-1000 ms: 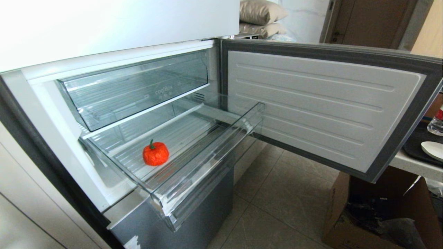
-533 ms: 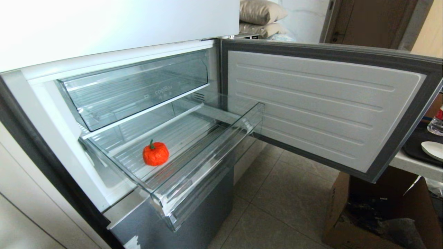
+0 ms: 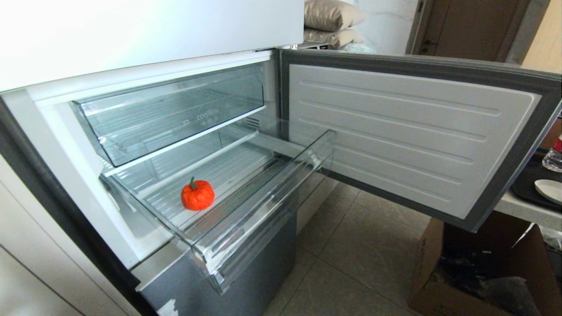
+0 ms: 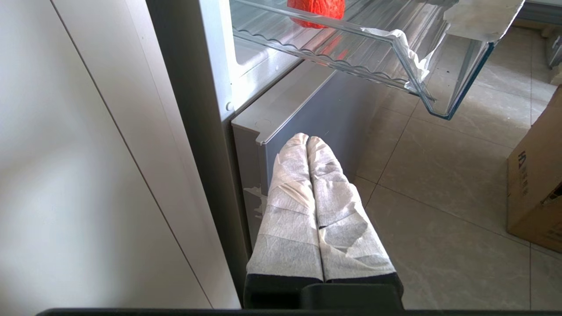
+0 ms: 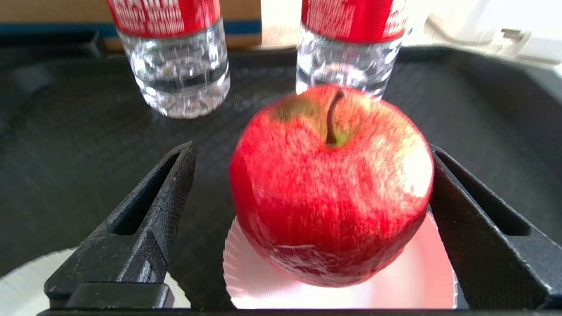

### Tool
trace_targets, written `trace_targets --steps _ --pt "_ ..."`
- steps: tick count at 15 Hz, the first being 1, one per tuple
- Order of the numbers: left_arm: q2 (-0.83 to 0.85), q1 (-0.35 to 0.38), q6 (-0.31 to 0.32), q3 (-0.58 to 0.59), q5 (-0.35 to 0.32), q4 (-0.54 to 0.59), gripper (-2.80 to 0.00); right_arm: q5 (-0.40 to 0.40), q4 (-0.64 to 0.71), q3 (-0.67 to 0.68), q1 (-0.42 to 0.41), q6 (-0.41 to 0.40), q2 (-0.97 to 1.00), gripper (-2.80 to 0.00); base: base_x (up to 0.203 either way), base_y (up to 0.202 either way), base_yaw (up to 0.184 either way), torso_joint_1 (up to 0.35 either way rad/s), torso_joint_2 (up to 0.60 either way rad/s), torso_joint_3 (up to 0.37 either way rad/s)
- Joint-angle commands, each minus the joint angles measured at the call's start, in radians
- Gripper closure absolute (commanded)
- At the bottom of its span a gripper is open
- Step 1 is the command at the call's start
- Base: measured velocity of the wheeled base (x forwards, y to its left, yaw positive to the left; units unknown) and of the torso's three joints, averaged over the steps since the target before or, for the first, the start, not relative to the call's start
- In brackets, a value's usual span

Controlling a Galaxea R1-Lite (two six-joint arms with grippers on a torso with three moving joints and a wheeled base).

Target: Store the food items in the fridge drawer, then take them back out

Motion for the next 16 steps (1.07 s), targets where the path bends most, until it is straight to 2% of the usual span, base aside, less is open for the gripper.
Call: trace_targets --steps 1,12,13,16 --pt "0.0 0.0 0.0 0.0 0.0 0.0 0.0 0.001 -0.004 0.001 0.0 0.0 0.013 -2.8 0.0 0.0 0.0 0.0 0.0 0.0" --pt "0.0 0.0 0.0 0.0 0.0 0.0 0.0 0.003 -0.004 0.007 0.0 -0.002 -0.002 -2.8 0.0 0.0 0.0 0.0 0.0 0.0" --pt "0.0 0.0 0.0 0.0 0.0 0.0 0.0 0.003 -0.004 0.007 0.0 -0.002 -0.002 0.0 0.0 0.0 0.0 0.0 0.0 0.0" --pt "0.0 0.0 0.0 0.0 0.0 0.0 0.0 0.003 -0.004 0.004 0.0 -0.001 0.0 0.0 0.0 0.0 0.0 0.0 0.0 0.0"
